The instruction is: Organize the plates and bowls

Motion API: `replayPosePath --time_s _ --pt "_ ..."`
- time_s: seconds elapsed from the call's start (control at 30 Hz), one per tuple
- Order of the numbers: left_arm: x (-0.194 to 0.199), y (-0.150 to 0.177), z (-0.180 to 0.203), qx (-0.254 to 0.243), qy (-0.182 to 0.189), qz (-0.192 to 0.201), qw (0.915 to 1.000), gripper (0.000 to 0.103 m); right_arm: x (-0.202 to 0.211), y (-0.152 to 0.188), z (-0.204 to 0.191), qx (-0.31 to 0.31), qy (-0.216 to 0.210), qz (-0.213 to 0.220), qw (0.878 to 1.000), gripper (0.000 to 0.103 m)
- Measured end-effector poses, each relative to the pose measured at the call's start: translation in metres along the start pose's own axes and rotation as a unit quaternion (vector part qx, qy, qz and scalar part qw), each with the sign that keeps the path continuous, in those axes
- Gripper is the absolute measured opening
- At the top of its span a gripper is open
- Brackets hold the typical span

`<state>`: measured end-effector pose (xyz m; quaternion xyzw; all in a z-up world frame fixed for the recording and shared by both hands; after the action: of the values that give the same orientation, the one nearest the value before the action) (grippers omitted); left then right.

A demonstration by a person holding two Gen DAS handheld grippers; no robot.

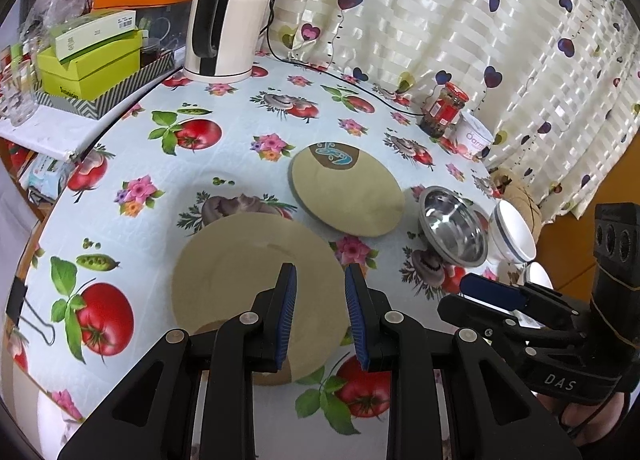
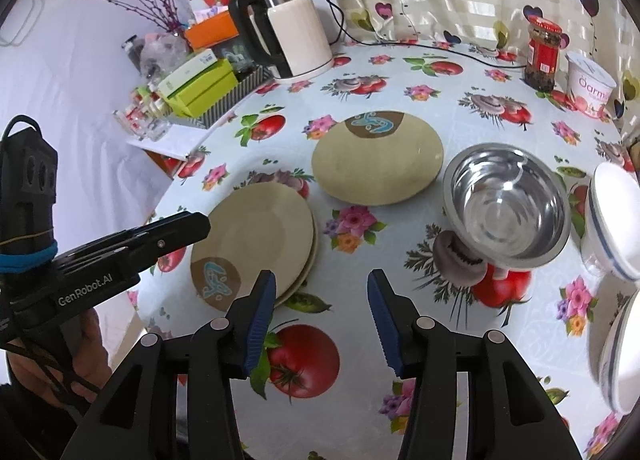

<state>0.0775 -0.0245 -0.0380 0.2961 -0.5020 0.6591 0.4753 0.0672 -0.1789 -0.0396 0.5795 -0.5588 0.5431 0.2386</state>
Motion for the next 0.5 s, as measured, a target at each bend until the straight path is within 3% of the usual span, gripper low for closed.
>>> replayPosePath --time_s 0.5 --pt "-0.009 -0.016 0.0 0.003 0.005 -0.008 1.0 0.026 0.02 -0.019 0.019 -0.006 0.02 0.021 1.0 0.051"
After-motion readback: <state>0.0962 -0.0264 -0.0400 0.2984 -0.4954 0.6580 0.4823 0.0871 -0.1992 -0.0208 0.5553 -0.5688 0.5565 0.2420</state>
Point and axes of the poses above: each gripper's, at about its wrist camera, not at the fingertips, and x roughly against the way its jaws point, z to its right, y to its underside, the point moved 6 cm from there along -x, roughly the way its jaws point, and after that the axes turned 14 degrees about -z, right-handed, at the moved point
